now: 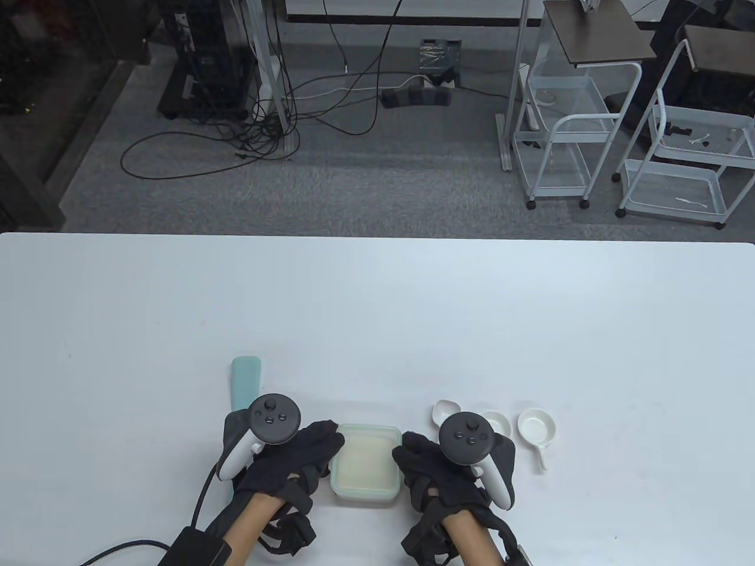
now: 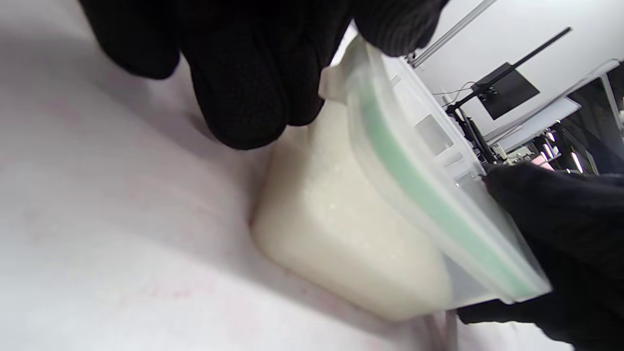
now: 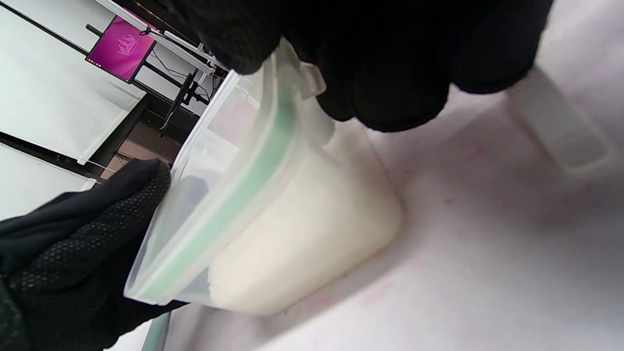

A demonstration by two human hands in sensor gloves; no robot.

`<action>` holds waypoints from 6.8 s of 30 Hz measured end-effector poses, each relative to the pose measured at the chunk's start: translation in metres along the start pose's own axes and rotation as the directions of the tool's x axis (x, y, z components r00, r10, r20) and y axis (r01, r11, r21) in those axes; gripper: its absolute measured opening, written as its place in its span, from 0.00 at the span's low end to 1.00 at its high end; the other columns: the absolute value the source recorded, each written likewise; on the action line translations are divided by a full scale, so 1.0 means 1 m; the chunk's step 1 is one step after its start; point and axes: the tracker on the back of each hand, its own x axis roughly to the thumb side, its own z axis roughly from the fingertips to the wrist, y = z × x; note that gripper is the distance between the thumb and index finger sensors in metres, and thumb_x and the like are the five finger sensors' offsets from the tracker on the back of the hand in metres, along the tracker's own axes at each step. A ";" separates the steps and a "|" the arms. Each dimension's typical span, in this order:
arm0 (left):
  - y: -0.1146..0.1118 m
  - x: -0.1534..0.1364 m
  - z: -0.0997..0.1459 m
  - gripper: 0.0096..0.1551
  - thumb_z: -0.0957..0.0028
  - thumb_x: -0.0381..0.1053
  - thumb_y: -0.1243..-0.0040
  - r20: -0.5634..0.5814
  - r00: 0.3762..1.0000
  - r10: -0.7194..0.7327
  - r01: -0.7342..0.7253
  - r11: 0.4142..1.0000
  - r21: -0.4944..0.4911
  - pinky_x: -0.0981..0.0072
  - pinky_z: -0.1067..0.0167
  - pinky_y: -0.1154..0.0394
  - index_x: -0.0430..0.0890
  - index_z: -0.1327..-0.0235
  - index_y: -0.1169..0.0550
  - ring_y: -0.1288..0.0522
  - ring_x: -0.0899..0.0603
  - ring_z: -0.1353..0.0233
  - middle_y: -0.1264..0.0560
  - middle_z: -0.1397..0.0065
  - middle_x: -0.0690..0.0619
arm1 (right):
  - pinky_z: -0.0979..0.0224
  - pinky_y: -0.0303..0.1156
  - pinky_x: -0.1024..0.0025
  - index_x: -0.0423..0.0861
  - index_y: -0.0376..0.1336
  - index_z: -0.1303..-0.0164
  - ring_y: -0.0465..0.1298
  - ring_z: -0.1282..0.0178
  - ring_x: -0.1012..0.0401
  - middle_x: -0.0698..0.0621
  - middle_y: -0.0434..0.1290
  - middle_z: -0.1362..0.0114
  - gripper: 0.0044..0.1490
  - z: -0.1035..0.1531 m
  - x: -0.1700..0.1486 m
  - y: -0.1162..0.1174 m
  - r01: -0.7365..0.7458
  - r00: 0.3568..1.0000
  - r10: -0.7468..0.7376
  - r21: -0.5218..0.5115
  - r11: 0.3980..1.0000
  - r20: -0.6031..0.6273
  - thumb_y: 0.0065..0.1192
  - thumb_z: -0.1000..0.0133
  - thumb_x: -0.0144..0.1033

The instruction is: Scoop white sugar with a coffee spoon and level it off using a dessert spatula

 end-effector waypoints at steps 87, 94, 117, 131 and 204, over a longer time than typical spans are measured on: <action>-0.046 0.062 0.000 0.80 0.50 0.79 0.36 0.410 0.611 -0.677 0.715 0.694 0.081 0.12 0.31 0.48 0.31 0.07 0.57 0.47 0.17 0.16 0.51 0.07 0.26 | 0.28 0.45 0.14 0.31 0.43 0.16 0.45 0.21 0.20 0.23 0.42 0.15 0.52 0.039 0.030 -0.043 -0.358 0.915 0.402 -0.405 0.841 0.025 0.58 0.37 0.49; -0.023 0.073 0.013 0.80 0.50 0.79 0.36 0.411 0.633 -0.656 0.652 0.738 0.175 0.12 0.32 0.48 0.30 0.07 0.55 0.45 0.16 0.17 0.50 0.07 0.25 | 0.28 0.45 0.15 0.31 0.43 0.16 0.45 0.21 0.21 0.23 0.41 0.15 0.52 0.043 0.034 -0.045 -0.327 0.921 0.386 -0.431 0.841 0.055 0.58 0.37 0.49; 0.060 0.038 0.037 0.79 0.51 0.78 0.36 0.112 0.774 -0.623 0.544 0.745 0.387 0.11 0.32 0.48 0.29 0.08 0.54 0.45 0.15 0.18 0.49 0.08 0.23 | 0.28 0.45 0.15 0.31 0.43 0.16 0.45 0.21 0.21 0.23 0.41 0.15 0.52 0.042 0.033 -0.046 -0.336 0.922 0.384 -0.412 0.847 0.037 0.58 0.37 0.49; 0.126 -0.067 0.049 0.78 0.48 0.77 0.38 -0.352 0.862 -0.365 0.502 0.718 0.483 0.10 0.34 0.50 0.26 0.09 0.55 0.46 0.12 0.20 0.51 0.10 0.20 | 0.28 0.45 0.14 0.31 0.43 0.15 0.44 0.21 0.20 0.23 0.41 0.15 0.52 0.042 0.030 -0.048 -0.334 0.929 0.371 -0.406 0.850 0.012 0.58 0.37 0.49; 0.068 0.028 0.049 0.74 0.47 0.78 0.46 0.077 0.827 -0.557 0.492 0.783 0.380 0.13 0.32 0.50 0.30 0.08 0.54 0.50 0.13 0.18 0.55 0.10 0.22 | 0.39 0.74 0.39 0.32 0.62 0.28 0.78 0.43 0.40 0.33 0.74 0.35 0.38 0.011 0.006 -0.005 -0.657 0.710 0.622 0.009 0.754 -0.331 0.63 0.38 0.47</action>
